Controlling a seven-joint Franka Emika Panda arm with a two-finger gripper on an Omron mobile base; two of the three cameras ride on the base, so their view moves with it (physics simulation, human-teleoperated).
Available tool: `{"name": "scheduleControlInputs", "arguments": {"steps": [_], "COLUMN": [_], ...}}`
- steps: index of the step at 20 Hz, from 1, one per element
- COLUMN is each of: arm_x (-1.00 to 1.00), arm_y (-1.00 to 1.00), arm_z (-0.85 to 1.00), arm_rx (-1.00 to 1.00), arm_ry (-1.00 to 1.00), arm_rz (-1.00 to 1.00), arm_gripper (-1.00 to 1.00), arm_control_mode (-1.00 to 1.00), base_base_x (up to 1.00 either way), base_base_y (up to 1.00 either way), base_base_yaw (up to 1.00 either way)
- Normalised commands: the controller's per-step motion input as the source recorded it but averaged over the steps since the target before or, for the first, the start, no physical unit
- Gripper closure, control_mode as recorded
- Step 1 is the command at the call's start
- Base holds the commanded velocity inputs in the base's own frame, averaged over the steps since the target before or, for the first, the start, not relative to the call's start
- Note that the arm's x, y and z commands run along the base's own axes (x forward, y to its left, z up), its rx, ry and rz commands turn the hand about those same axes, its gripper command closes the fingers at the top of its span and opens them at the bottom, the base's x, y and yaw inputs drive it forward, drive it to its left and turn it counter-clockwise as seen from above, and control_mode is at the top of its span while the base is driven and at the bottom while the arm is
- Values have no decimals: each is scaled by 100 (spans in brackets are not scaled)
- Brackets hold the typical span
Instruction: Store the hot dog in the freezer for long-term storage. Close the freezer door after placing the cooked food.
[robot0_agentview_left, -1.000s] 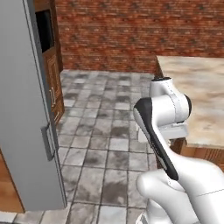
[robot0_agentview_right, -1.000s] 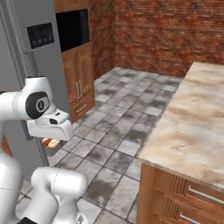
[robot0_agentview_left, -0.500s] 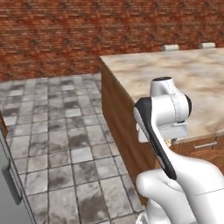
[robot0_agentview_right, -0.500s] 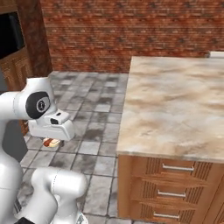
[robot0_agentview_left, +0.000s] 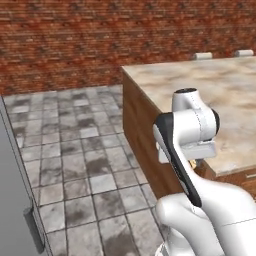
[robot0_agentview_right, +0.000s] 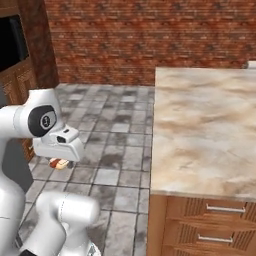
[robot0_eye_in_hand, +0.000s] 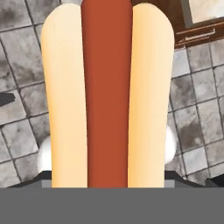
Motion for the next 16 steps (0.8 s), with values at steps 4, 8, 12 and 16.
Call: {"name": "scheduleControlInputs", "arguments": {"steps": [4,8,12,16], "arm_x": [0,0,0,0], "arm_y": [0,0,0,0], "arm_z": [0,0,0,0], "arm_rx": [0,0,0,0], "arm_ry": [0,0,0,0], "arm_rz": [0,0,0,0], "arm_gripper": [100,100,100,100], "arm_control_mode": [100,100,100,100], "base_base_x": [100,100,100,100], "base_base_y": [4,18,34,40], "base_base_yaw": [4,1,0,0]}}
